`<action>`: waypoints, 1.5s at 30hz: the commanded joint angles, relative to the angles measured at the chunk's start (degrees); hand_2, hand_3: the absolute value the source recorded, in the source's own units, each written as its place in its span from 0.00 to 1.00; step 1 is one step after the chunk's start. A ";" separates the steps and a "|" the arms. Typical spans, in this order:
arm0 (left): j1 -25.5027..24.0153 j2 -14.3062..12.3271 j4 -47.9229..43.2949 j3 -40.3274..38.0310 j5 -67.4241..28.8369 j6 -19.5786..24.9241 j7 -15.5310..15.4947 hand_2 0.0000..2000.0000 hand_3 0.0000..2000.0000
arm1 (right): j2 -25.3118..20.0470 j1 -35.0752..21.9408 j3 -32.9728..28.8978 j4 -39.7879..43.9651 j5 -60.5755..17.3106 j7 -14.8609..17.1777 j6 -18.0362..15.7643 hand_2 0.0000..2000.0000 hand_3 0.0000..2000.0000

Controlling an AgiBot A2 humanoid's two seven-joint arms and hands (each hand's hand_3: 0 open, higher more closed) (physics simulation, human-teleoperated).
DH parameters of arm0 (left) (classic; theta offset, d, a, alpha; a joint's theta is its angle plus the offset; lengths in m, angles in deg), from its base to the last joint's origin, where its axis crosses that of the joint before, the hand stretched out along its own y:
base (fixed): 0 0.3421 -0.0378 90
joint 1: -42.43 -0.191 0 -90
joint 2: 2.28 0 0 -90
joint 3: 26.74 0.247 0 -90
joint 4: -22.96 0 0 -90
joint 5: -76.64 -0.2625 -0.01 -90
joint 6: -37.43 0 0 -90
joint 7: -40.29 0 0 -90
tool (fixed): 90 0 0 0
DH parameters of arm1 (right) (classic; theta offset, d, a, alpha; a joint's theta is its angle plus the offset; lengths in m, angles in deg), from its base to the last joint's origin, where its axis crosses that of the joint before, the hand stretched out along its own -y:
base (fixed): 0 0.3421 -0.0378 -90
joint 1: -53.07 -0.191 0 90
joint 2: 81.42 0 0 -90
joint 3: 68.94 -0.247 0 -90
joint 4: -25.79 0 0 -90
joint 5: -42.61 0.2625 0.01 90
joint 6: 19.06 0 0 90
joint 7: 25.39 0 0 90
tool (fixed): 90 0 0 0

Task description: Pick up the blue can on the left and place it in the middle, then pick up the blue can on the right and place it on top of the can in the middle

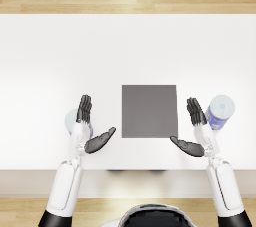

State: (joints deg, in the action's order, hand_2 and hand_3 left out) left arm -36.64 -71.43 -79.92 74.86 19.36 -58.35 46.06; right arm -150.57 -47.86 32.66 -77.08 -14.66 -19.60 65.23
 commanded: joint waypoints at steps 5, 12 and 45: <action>0.84 -1.15 -2.93 -2.34 0.00 4.25 -4.24 0.00 0.00 | -1.07 -0.78 -3.85 -3.98 0.00 -4.26 4.21 0.00 0.00; 0.15 -1.86 -5.33 -10.98 -17.84 5.63 -5.62 0.00 0.00 | -1.80 -2.41 -14.88 -5.33 -17.84 -5.64 5.57 0.00 0.00; -4.07 -5.09 21.16 -10.55 -26.90 5.59 -5.79 0.00 0.00 | -5.15 -4.41 -15.61 29.83 -29.46 -5.78 5.71 0.00 0.00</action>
State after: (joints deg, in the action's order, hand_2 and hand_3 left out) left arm -41.62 -76.48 -60.30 64.00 -7.55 -52.75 40.27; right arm -155.75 -50.96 17.04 -49.33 -44.13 -25.39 70.94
